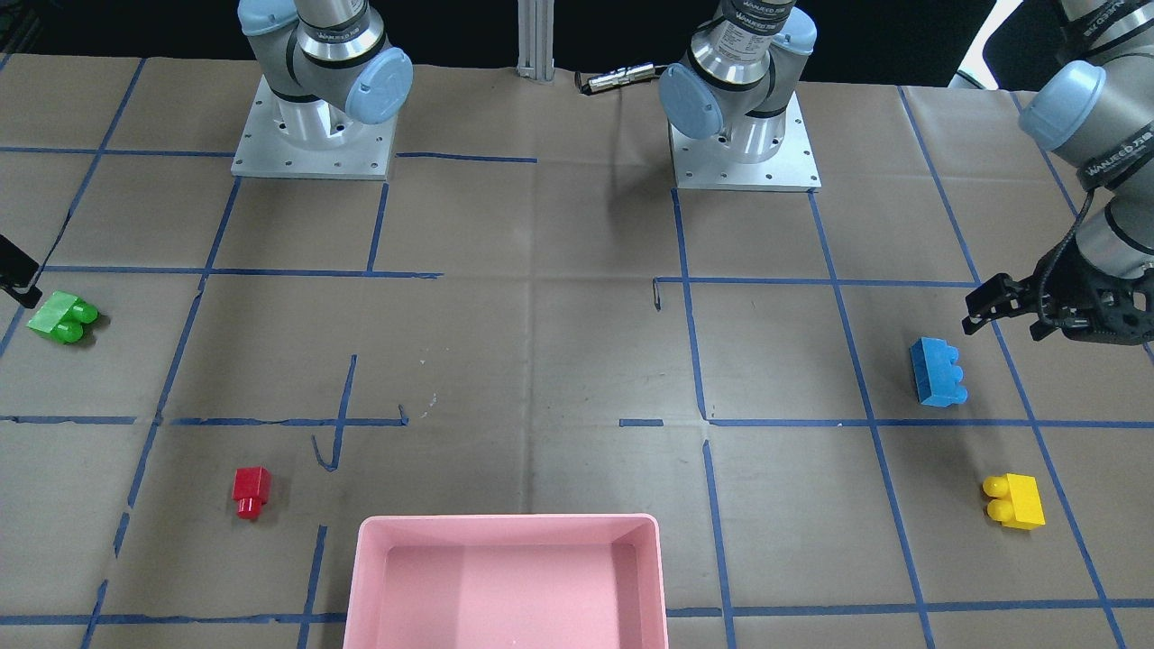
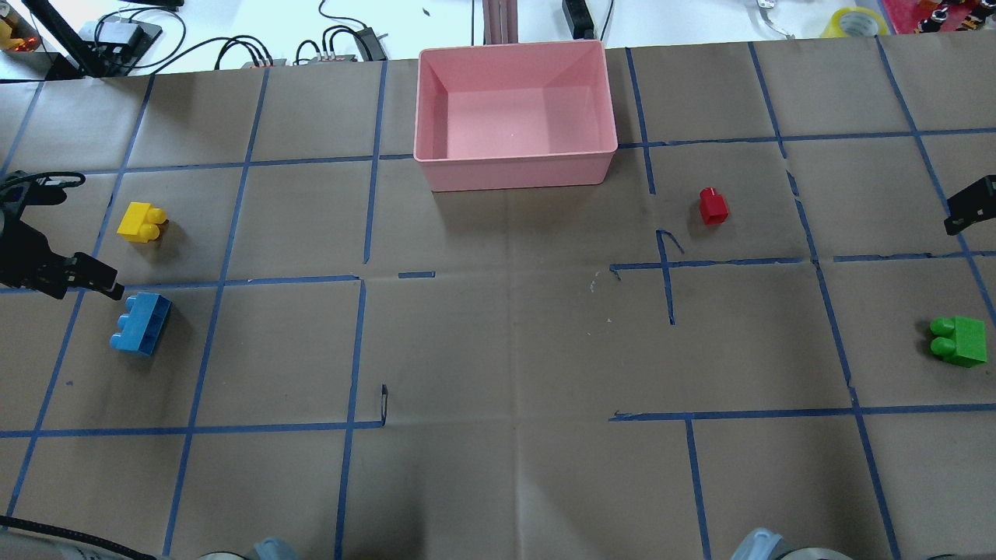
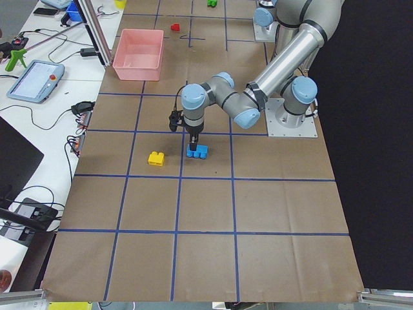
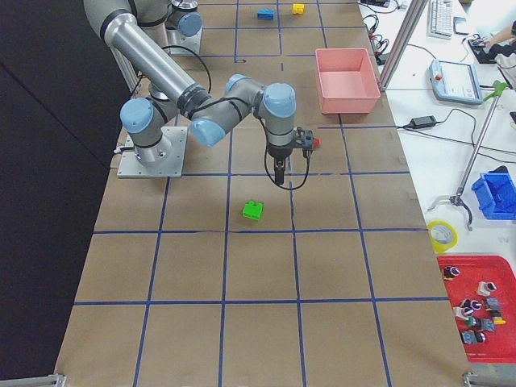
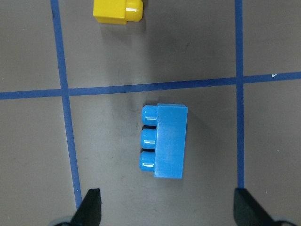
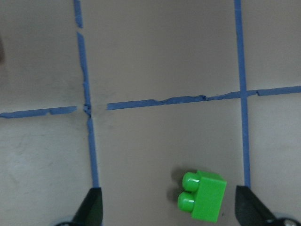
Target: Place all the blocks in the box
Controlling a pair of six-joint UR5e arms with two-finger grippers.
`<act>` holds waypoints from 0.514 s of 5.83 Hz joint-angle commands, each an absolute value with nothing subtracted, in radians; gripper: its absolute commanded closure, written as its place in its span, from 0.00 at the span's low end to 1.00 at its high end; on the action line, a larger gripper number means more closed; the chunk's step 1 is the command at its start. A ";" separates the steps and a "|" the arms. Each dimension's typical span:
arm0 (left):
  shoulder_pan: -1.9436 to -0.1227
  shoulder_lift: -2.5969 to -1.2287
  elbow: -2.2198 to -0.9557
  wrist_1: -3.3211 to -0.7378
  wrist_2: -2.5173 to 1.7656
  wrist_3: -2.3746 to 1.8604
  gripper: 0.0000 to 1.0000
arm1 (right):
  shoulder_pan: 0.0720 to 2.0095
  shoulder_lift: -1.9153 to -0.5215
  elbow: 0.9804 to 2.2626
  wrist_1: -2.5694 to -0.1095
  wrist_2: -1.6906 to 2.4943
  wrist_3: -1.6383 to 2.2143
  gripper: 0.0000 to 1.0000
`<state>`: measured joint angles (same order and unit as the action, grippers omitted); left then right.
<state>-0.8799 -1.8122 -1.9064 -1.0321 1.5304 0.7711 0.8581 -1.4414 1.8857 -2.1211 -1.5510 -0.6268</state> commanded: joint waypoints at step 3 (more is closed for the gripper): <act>-0.882 -1.945 -1.931 -0.911 1.525 0.808 0.01 | 0.804 -1.333 1.953 -2.226 -1.566 -0.508 0.06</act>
